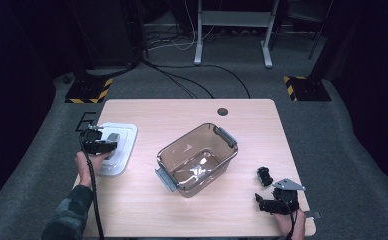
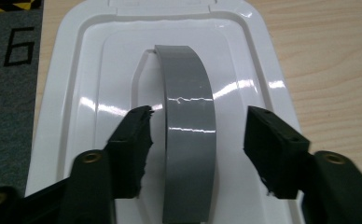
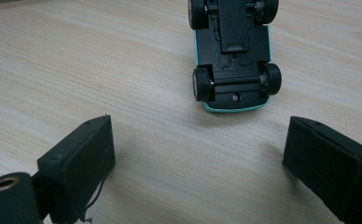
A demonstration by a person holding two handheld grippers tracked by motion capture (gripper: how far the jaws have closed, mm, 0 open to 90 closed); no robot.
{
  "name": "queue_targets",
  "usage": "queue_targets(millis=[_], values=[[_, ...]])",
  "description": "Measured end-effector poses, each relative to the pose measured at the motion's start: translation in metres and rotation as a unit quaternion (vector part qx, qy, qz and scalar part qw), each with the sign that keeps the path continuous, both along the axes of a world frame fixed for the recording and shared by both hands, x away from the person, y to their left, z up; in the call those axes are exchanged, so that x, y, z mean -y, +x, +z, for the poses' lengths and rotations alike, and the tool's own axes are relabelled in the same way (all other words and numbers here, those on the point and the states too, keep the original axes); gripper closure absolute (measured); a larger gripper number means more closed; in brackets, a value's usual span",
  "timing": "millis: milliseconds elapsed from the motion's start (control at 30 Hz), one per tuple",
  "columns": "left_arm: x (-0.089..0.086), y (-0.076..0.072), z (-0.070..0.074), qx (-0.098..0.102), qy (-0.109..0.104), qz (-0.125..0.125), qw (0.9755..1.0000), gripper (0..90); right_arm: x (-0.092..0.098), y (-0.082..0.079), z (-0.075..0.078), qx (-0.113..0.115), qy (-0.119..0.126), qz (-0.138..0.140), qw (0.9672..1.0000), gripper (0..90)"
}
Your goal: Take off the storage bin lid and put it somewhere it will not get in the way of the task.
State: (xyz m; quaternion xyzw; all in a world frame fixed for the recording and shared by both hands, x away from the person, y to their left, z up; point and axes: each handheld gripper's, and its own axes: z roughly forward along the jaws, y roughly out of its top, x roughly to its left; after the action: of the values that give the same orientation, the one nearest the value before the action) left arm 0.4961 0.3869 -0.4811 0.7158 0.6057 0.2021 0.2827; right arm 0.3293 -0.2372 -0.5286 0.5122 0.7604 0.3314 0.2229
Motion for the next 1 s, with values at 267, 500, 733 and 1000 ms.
queue_targets(millis=[267, 500, 733, 1000], values=[[0.010, -0.016, 0.017, 0.020, 0.001, -0.036, 0.9991, 15.7, 0.000, 0.000, 0.000, 0.000, 0.001, 0.000, 1.0000, 8.1], [0.021, -0.035, 0.023, 0.041, -0.003, -0.064, 0.9971, 10.0, 0.000, 0.000, 0.000, 0.000, 0.000, -0.001, 1.0000, 8.0], [0.036, -0.064, 0.026, 0.058, 0.006, -0.097, 0.9936, 5.2, 0.000, 0.000, 0.000, 0.000, -0.002, -0.001, 1.0000, 8.1], [0.071, -0.111, 0.009, 0.069, 0.039, -0.150, 0.9856, 0.2, 0.000, -0.001, 0.000, 0.001, -0.003, -0.003, 1.0000, 8.1]])
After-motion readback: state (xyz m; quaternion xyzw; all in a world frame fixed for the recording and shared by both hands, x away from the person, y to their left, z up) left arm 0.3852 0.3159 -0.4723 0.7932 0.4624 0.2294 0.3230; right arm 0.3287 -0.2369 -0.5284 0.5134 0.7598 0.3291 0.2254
